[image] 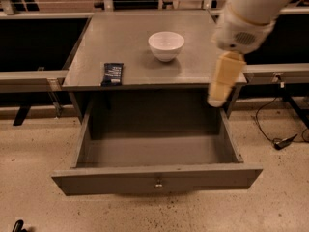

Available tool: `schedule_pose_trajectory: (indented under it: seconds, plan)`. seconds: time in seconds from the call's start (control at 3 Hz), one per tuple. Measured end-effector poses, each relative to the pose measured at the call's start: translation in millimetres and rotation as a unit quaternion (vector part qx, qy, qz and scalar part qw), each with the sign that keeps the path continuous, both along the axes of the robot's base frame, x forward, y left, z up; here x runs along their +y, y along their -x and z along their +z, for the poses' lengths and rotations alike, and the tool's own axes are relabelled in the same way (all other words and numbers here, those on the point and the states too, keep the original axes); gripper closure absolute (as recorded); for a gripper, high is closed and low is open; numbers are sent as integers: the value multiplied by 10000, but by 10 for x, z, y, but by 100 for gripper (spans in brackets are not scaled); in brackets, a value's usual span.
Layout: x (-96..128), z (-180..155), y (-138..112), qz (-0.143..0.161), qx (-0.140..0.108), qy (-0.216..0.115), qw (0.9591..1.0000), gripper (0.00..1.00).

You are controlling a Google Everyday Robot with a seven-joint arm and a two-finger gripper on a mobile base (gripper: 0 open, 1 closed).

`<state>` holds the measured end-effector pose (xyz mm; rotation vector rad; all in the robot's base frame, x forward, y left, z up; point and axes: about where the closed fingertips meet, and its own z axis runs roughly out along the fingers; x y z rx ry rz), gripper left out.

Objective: Place rxbar blueberry into top drawer

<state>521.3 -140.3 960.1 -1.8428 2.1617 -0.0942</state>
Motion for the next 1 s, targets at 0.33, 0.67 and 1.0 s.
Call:
schedule_pose_trajectory:
  seconds: [0.33, 0.67, 1.0]
  plan:
    - [497, -179, -342, 308, 214, -38, 9993, 0]
    - [1091, -395, -500, 728, 421, 10, 9965, 0]
    - [1093, -394, -503, 728, 411, 5, 9965, 0]
